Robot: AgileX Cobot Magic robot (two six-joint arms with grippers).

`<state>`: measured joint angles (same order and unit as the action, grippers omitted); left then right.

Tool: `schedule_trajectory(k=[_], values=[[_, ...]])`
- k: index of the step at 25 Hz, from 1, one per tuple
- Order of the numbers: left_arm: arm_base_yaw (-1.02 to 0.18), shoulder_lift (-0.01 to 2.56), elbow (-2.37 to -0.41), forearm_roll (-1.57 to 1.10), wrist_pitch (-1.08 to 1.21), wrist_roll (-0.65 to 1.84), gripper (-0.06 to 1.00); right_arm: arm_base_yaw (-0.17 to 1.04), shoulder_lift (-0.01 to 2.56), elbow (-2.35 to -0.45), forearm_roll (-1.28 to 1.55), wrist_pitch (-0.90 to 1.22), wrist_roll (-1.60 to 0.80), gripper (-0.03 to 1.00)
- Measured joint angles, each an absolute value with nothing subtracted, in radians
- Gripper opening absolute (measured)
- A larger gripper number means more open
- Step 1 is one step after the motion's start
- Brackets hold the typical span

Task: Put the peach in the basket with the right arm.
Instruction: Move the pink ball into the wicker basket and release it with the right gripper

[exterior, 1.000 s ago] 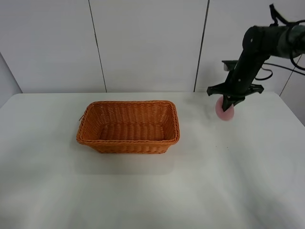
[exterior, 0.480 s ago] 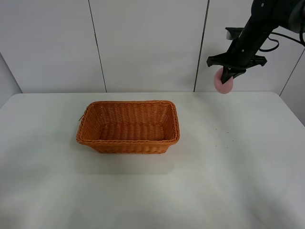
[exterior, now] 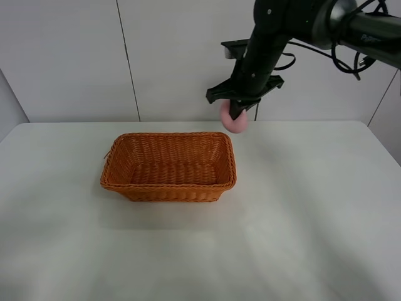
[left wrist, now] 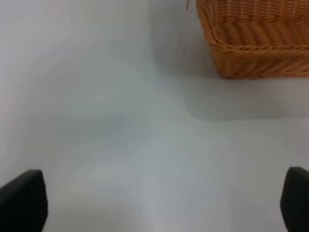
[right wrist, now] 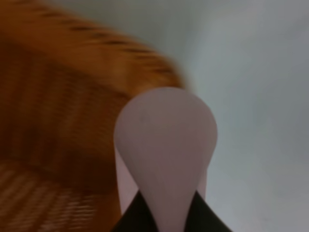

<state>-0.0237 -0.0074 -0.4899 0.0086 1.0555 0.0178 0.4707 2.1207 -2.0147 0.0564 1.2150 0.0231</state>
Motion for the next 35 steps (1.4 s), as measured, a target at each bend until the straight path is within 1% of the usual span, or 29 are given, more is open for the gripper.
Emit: schedule_trajectory(k=[4,8,11,16,20,23,26,29,32,35], values=[[-0.024,-0.007,-0.490,0.009,1.055,0.018,0.99,0.579,2.122,-2.015,0.058,1.184,0.026,-0.01],[-0.024,-0.007,-0.490,0.009,1.055,0.018,0.99,0.637,2.148,-2.018,0.058,1.143,0.042,-0.01],[-0.024,-0.007,-0.490,0.009,1.055,0.018,0.99,0.648,2.182,-2.018,0.059,1.104,0.045,-0.01],[-0.024,-0.007,-0.490,0.009,1.055,0.018,0.99,0.650,2.294,-2.018,0.108,0.975,0.045,-0.01],[-0.024,-0.007,-0.490,0.009,1.055,0.018,0.99,0.650,2.349,-2.018,0.123,0.943,0.045,0.00],[-0.024,-0.007,-0.490,0.009,1.055,0.018,0.99,0.650,2.390,-2.018,0.123,0.939,0.045,0.09],[-0.024,-0.007,-0.490,0.009,1.055,0.018,0.99,0.650,2.401,-2.018,0.123,0.936,0.045,0.29],[-0.024,-0.007,-0.490,0.009,1.055,0.018,0.99,0.650,2.401,-2.018,0.123,0.928,0.045,0.57],[-0.024,-0.007,-0.490,0.009,1.055,0.018,0.99,0.650,2.395,-2.018,0.123,0.967,0.045,0.68],[-0.024,-0.007,-0.490,0.009,1.055,0.018,0.99,0.650,2.370,-2.030,0.122,0.989,0.045,0.69]])
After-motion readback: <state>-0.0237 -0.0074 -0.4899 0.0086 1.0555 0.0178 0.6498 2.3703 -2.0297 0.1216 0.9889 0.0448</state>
